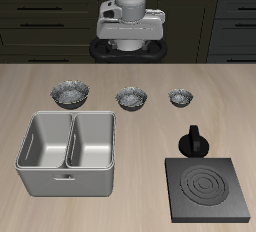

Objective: Place the medium-sized bowl on the flat stove

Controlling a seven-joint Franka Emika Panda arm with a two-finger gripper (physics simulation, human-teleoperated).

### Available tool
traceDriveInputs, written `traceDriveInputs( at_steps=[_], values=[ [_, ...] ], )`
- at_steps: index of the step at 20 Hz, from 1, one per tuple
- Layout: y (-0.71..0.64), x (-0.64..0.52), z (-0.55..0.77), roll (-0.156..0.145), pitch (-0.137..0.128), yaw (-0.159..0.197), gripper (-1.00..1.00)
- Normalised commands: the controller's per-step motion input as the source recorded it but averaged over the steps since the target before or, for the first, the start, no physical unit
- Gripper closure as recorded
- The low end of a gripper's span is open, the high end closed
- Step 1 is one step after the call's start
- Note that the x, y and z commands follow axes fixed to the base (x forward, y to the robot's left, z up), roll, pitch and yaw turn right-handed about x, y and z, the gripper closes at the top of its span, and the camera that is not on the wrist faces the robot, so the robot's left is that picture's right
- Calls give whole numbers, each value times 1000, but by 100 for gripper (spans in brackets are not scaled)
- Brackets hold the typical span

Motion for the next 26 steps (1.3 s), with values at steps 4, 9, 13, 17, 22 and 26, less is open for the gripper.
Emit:
traceDriveInputs(
  at_steps=[4, 9, 13, 17, 22, 26],
  values=[
    [-60, 53, -365, -3, 19, -10, -100],
    [-43, 52, -239, -12, 5, -13, -100],
    [-53, -48, -321, -10, -13, 5, -100],
    [-31, -18, -196, -10, -1, -24, -100],
    [-71, -34, -264, -13, -8, -6, -100],
    [-24, 6, -218, -4, 16, -7, -100]
  ],
)
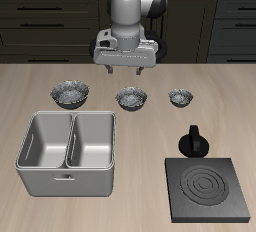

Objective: Place the medium-sized bowl on the flat stove

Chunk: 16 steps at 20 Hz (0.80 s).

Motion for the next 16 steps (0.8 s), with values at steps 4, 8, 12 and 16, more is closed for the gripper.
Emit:
traceDriveInputs(
  at_steps=[4, 8, 12, 16],
  values=[
    [-38, 30, -158, 0, 13, -10, -100],
    [-24, -5, -169, -4, -7, 8, -100],
    [-45, 22, -172, -10, 2, -9, -100],
    [-2, 2, -130, -8, -9, -3, -100]
  ],
)
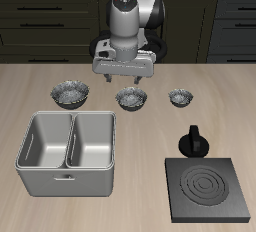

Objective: Place the medium-sized bowl on the flat stove

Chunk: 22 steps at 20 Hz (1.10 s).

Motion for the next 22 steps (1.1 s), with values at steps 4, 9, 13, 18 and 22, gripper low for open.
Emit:
traceDriveInputs(
  at_steps=[4, 9, 13, 18, 22],
  values=[
    [-59, 20, -203, -5, 10, -15, -100],
    [-70, 43, -249, -13, 28, -11, -100],
    [-38, -3, -184, -2, 10, -6, -100],
    [7, 13, -252, -2, 33, -7, -100],
    [16, -8, -227, 20, 36, -13, -100]
  ],
)
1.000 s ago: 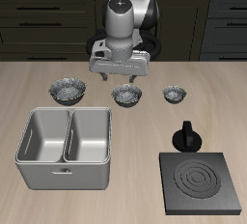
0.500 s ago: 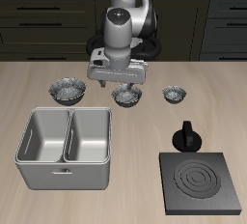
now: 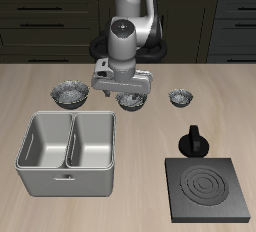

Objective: Place the medium-sized bowl on the flat stove

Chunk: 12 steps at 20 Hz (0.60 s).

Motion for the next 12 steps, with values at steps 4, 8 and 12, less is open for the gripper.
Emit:
traceDriveInputs(
  at_steps=[4, 8, 12],
  values=[
    [-11, 21, -251, 24, 48, -24, -100],
    [17, -16, -235, 27, 37, -32, 100],
    [-44, -14, -121, 13, 16, -16, 100]
  ],
)
